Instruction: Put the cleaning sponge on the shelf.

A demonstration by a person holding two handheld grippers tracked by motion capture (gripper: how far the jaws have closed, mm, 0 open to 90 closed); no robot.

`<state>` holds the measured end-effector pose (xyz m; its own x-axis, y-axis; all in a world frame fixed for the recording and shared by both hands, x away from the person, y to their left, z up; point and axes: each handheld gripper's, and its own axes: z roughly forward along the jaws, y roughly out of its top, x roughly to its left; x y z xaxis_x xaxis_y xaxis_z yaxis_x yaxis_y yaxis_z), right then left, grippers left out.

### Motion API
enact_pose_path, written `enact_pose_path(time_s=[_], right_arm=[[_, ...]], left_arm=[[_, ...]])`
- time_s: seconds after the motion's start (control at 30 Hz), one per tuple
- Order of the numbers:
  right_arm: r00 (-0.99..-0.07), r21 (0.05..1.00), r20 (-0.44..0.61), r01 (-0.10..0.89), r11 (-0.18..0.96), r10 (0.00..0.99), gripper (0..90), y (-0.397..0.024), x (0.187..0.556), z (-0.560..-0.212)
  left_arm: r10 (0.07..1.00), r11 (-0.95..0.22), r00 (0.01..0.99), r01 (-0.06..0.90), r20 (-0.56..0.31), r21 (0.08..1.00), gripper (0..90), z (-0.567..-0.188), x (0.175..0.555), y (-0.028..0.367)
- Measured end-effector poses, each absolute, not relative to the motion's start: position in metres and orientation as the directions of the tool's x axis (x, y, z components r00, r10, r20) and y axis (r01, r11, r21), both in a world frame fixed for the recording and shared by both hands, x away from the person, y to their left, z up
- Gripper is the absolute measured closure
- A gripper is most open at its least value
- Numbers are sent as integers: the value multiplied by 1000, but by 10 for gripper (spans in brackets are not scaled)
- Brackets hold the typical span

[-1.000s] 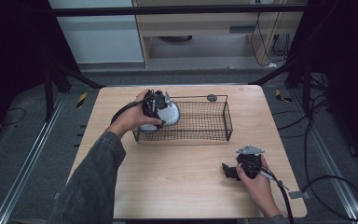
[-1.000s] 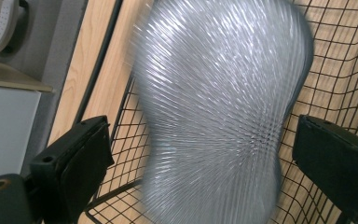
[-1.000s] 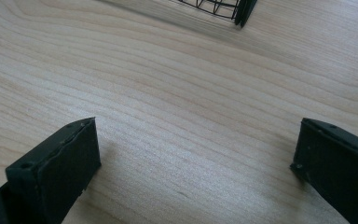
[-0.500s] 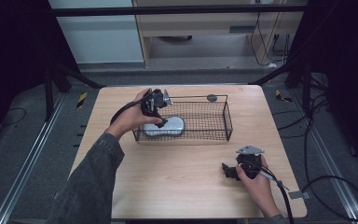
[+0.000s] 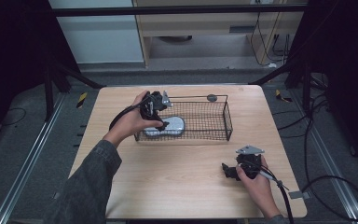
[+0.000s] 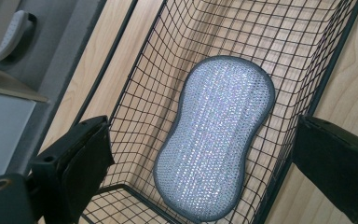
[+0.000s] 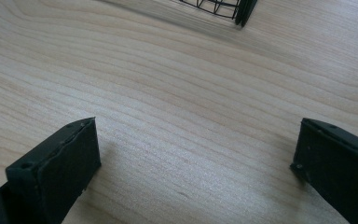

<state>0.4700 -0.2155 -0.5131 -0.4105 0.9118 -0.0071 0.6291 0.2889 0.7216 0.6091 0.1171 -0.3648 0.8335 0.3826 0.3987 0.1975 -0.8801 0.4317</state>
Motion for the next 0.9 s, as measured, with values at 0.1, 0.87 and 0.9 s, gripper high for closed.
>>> enact_pose_path(time_s=[0.1, 0.87, 0.9], right_arm=[[-410, 722, -7, 629, 288, 912, 6, -215, 470, -513], [-406, 722, -7, 630, 285, 914, 7, -215, 470, -513], [-405, 722, -7, 631, 285, 914, 7, -215, 469, -513]], left_arm=[[398, -875, 818, 202, 415, 440, 44, -364, 603, 117], [495, -777, 808, 248, 318, 579, 52, -366, 534, 122], [497, -775, 807, 248, 318, 581, 51, -368, 531, 123]])
